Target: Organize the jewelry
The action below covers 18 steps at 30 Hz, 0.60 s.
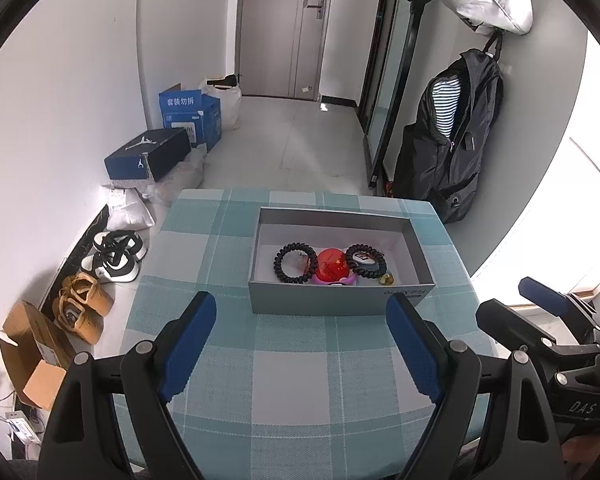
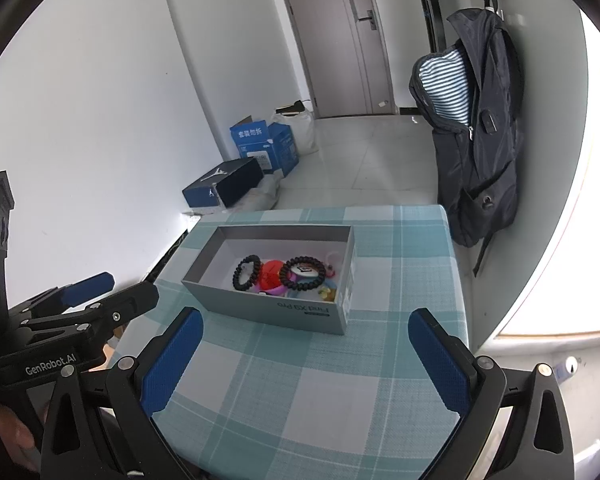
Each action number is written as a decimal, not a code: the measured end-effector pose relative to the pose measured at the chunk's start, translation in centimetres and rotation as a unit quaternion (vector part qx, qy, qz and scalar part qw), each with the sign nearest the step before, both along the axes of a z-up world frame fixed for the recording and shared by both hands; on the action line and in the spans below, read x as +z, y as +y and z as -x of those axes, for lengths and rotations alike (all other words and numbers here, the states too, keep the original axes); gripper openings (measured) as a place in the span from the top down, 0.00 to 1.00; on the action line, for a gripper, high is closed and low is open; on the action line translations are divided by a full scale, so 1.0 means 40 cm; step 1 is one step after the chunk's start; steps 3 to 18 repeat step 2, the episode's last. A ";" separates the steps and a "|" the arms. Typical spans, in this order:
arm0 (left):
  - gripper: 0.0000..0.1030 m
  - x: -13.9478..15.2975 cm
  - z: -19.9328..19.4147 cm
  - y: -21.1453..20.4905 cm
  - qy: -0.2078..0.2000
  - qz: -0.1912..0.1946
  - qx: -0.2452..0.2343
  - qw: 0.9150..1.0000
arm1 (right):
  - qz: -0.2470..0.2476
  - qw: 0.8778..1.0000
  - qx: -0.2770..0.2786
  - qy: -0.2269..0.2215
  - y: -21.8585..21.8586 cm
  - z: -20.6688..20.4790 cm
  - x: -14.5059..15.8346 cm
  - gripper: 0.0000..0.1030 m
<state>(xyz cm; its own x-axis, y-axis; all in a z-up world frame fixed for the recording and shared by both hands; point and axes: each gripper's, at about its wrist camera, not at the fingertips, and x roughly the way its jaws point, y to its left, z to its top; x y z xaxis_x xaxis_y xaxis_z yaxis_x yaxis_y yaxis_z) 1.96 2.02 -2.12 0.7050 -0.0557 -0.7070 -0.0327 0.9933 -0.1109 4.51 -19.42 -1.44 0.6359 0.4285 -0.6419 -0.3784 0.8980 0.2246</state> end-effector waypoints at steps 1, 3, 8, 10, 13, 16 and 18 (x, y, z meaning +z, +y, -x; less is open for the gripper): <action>0.19 0.001 0.002 0.000 -0.003 0.003 -0.002 1.000 | 0.000 1.000 0.000 0.000 -0.001 0.000 0.000 0.00; 0.19 0.001 0.001 0.000 -0.003 0.003 -0.002 1.000 | 0.000 1.000 0.000 0.001 0.000 0.000 0.000 0.00; 0.19 0.001 0.001 0.000 -0.003 0.003 -0.002 1.000 | 0.000 1.000 0.000 0.001 0.000 0.000 0.000 0.00; 0.19 0.001 0.001 0.000 -0.003 0.003 -0.002 1.000 | 0.000 1.000 0.000 0.001 0.000 0.000 0.000 0.00; 0.19 0.001 0.001 0.000 -0.003 0.003 -0.002 1.000 | 0.000 1.000 0.000 0.001 0.000 0.000 0.000 0.00; 0.19 0.001 0.001 0.000 -0.003 0.003 -0.002 1.000 | 0.000 1.000 0.000 0.001 0.000 0.000 0.000 0.00; 0.19 0.001 0.001 0.000 -0.003 0.003 -0.002 1.000 | 0.000 1.000 0.000 0.001 0.000 0.000 0.000 0.00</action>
